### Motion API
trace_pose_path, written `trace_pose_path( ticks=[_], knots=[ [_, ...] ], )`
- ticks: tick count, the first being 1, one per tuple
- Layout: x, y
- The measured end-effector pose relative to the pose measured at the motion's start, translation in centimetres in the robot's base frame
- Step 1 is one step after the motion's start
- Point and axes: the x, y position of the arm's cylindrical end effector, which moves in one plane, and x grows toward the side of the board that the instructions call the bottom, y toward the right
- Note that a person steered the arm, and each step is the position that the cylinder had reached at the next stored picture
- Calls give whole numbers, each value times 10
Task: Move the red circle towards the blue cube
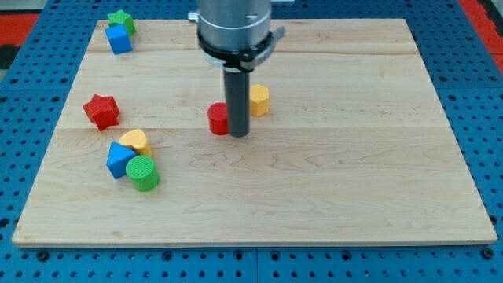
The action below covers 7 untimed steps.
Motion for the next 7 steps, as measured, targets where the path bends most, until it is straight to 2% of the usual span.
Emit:
trace_pose_path(
  ticks=[4,5,7],
  knots=[
    [-59,-97],
    [-75,-105],
    [-82,-65]
  ],
)
